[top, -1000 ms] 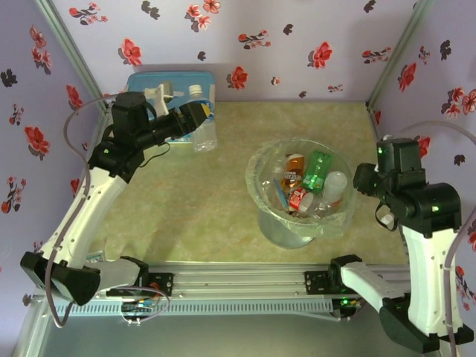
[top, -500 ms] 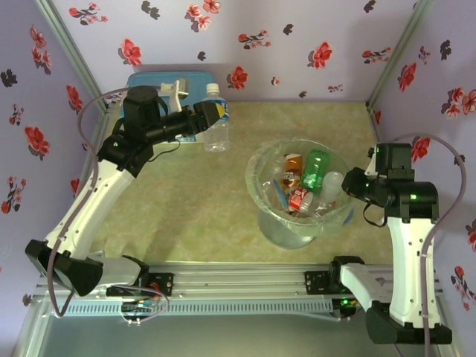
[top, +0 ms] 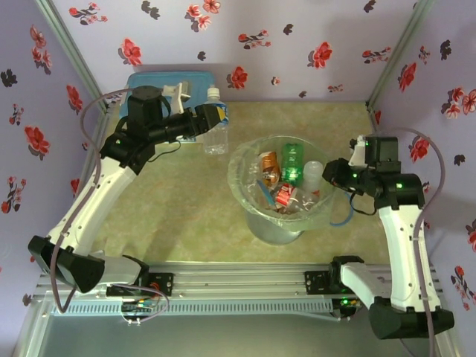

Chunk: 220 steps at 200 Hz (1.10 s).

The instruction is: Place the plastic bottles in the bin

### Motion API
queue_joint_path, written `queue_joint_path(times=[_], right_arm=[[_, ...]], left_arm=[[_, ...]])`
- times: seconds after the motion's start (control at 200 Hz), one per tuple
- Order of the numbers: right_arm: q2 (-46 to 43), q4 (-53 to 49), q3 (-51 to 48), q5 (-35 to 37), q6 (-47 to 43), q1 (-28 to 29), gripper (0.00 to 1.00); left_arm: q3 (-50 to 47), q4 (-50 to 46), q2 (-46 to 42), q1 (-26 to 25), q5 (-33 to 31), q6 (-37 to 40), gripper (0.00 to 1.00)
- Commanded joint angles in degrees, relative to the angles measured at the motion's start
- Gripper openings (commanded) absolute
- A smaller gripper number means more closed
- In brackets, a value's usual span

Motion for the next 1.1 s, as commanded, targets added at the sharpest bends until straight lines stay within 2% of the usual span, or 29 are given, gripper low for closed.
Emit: queue_joint_path(times=[0.0, 0.12, 0.235, 0.27, 0.385, 0.45, 0.585, 0.725, 0.865, 1.095], right_arm=[[2.24, 6.71, 0.27, -1.60, 3.32, 6.12, 0.26], [5.23, 12.65, 0.42, 0.30, 6.21, 11.72, 0.25], [8.27, 13.84, 2.88, 1.92, 5.77, 13.61, 0.28], [8.90, 13.60, 4.06, 2.50, 4.88, 13.61, 0.32], [10.33, 8.99, 9.54, 6.62, 0.60, 11.91, 0.55], [10.12, 7.52, 11.73, 6.40, -1.08, 8.78, 0.62], [9.73, 7.00, 14.37, 4.08, -2.98, 2.99, 0.63], [10.69, 8.67, 15.24, 2.94, -3.29, 2.69, 0.63], [10.96, 10.97, 14.34, 1.05, -2.34, 2.71, 0.63], [9.95, 9.91, 13.52, 0.91, -3.72, 2.71, 0.63]], left_arm=[[2.11, -2.18, -1.88, 1.23, 0.35, 2.13, 0.17], [2.59, -3.12, -2.98, 1.80, -0.16, 1.89, 0.17], [3.50, -4.17, -2.93, 1.06, -0.02, 0.41, 0.15], [3.87, -4.67, -2.55, 0.00, -0.01, -0.07, 0.14], [6.32, -7.48, -1.16, -4.91, -0.22, -1.24, 0.14], [6.21, -7.61, -1.30, -7.76, -1.94, -3.78, 0.15], [5.84, -11.08, -1.83, -12.83, -7.40, -8.88, 0.18], [5.78, -14.52, -2.42, -15.83, -14.03, -10.92, 0.20], [3.30, -14.43, -2.22, -17.35, -16.78, -12.80, 0.24], [4.44, -14.83, 0.42, -18.30, -18.16, -11.85, 0.46]])
